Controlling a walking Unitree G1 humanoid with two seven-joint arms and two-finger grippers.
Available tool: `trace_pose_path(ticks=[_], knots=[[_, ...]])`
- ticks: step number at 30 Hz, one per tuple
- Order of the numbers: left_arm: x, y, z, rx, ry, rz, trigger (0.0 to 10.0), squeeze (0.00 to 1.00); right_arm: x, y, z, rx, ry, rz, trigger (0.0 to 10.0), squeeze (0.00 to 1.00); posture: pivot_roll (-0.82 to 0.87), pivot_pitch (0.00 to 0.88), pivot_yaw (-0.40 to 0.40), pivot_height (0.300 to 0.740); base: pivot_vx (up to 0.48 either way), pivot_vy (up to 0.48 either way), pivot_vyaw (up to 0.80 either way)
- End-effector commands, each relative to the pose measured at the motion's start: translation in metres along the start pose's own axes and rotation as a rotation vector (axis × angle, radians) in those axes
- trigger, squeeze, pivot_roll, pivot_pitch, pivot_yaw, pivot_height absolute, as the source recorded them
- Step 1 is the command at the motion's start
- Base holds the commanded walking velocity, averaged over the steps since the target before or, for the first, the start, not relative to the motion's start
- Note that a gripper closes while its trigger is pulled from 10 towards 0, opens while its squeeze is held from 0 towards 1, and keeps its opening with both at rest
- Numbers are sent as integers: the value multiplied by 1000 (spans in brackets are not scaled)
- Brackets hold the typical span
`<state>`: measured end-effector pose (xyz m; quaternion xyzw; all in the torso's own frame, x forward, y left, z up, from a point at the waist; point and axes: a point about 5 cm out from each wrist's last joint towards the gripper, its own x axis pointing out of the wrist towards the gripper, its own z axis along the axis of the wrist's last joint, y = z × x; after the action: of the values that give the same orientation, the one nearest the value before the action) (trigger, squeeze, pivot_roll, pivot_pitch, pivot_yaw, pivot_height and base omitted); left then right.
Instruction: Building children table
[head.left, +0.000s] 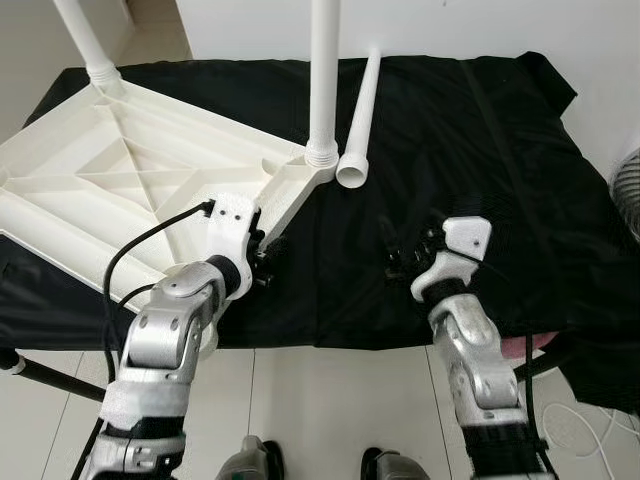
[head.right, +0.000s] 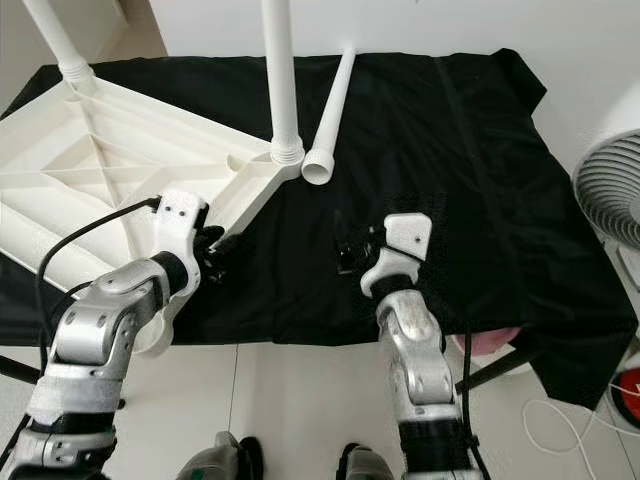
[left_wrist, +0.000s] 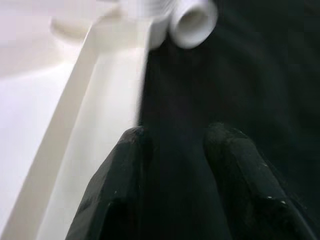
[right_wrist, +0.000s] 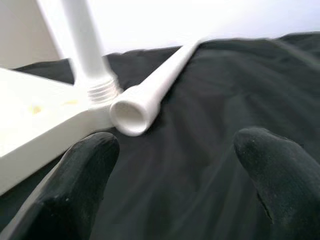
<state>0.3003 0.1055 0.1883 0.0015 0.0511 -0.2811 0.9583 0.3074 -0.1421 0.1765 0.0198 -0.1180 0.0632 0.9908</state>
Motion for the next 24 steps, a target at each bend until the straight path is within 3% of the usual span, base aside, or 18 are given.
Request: trace_pose_path(ticks=[1, 6, 9, 14, 17, 18, 19, 20, 24], knots=[[-2, -11, 5, 14, -28, -116, 10000, 0, 2, -1, -4, -11, 28, -21, 10000, 0, -39, 115, 80, 740, 0, 0, 0], [3, -15, 20, 32, -114, -48, 10000, 0, 25, -1, 9, -42, -6, -41, 10000, 0, -33, 114, 73, 740, 0, 0, 0], [3, -17, 22, 41, -119, -44, 10000, 0, 31, -1, 12, -28, -9, -40, 10000, 0, -33, 115, 72, 740, 0, 0, 0], [-2, -24, 27, 46, -150, -81, 10000, 0, 40, 0, 16, -12, -19, -38, 10000, 0, -30, 126, 74, 740, 0, 0, 0], [-5, -36, 34, 94, -185, -138, 10000, 0, 53, 4, 18, 4, -8, -30, 10000, 0, -21, 140, 78, 740, 0, 0, 0], [-6, -39, 37, 110, -194, -157, 10000, 0, 58, 5, 19, 7, -5, -29, 10000, 996, -14, 150, 78, 740, 0, 0, 0], [-6, -39, 37, 110, -194, -157, 10000, 0, 58, 5, 19, 7, -5, -29, 10000, 996, -14, 150, 78, 740, 0, 0, 0], [-9, -44, 42, 136, -216, -191, 10000, 0, 67, 12, 21, 63, 0, 6, 10000, 1000, -8, 161, 78, 740, 0, 0, 0], [-11, -47, 47, 164, -229, -210, 10000, 0, 74, 17, 25, 82, -4, 28, 10000, 1000, -1, 178, 75, 740, 0, 0, 0]])
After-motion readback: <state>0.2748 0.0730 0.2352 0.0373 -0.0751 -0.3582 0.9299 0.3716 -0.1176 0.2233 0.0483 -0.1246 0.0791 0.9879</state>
